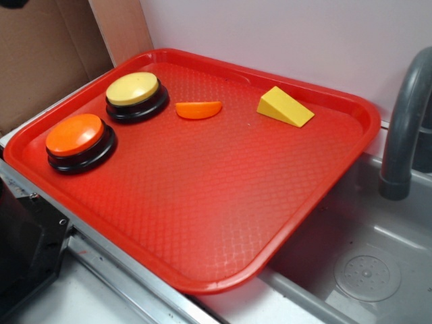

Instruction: Push the orange button.

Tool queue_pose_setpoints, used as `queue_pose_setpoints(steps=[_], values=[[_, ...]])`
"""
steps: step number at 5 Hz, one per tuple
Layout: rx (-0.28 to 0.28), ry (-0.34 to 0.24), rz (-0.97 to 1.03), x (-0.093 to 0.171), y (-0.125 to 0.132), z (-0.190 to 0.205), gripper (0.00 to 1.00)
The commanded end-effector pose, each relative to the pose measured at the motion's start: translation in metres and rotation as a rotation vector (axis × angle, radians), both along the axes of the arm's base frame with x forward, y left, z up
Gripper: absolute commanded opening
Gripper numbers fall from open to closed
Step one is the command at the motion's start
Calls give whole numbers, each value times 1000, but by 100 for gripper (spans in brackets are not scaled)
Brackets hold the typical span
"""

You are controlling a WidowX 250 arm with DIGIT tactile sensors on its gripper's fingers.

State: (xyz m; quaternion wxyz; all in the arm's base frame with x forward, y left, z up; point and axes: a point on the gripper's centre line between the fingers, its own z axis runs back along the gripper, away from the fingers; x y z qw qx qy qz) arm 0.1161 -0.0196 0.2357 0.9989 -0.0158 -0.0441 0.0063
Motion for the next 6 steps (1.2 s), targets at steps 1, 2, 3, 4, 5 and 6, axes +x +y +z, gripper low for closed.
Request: queue_pose_setpoints(steps=[1,2,3,4,5,6], values=[[0,0,0,0,0,0,100],[161,12,101,36,33,-50,100],[154,-41,136,76,56,-97,100],[155,-42,215,86,75,-123,100],[112,38,326,70,97,-161,100],[81,35,390,40,108,-160,100]])
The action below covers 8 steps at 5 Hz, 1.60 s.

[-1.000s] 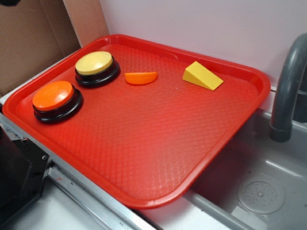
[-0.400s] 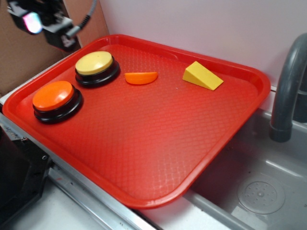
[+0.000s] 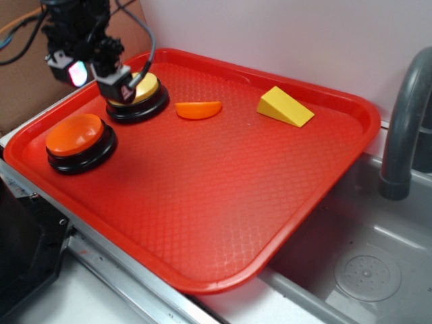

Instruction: Push the orange button.

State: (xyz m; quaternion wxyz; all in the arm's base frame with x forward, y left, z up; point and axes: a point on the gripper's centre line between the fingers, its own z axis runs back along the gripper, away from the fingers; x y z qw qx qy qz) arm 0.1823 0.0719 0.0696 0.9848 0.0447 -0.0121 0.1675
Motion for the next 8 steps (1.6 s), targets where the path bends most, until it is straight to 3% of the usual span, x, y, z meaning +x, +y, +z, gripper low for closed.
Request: queue_pose_setpoints(steps=[1,3,4,6,8], values=[[13,-31,81,-25,31,-7,100],[-17,-19,68,0,32,-24,100],[-16,11,74,-9,23,-13,100],[-17,-59,42,-14,26,72,100],[-3,-80,-34,-7,23,97,100]])
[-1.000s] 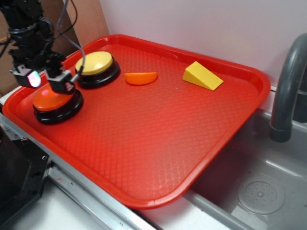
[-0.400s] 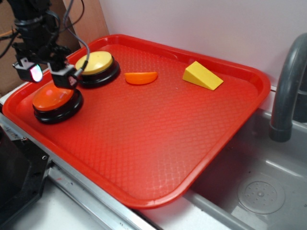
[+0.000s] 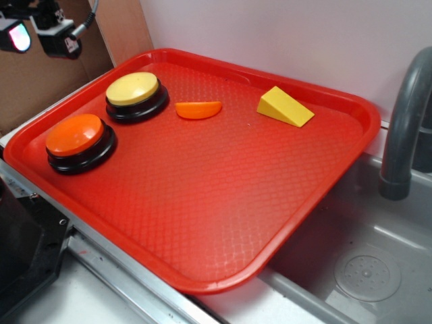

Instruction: Push the orange button.

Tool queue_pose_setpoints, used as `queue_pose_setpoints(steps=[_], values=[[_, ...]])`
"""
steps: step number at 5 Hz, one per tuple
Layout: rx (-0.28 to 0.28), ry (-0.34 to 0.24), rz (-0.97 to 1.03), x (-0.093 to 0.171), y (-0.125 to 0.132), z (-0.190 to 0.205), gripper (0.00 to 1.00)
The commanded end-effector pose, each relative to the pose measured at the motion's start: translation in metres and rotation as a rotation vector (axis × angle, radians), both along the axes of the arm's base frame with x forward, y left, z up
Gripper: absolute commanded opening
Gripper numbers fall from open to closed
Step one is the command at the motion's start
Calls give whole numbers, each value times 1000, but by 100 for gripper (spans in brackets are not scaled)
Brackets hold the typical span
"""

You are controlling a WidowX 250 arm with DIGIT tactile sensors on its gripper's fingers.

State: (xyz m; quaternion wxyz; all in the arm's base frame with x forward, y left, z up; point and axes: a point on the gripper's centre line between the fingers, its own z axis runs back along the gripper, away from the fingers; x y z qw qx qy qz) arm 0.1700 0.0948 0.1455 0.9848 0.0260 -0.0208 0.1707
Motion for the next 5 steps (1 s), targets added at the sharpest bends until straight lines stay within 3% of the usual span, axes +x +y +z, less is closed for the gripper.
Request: queue_pose_setpoints(steps=[1,5], values=[[25,-60,-63,6,-7,31,100],[62,-75,-135,9,-25,55,100]])
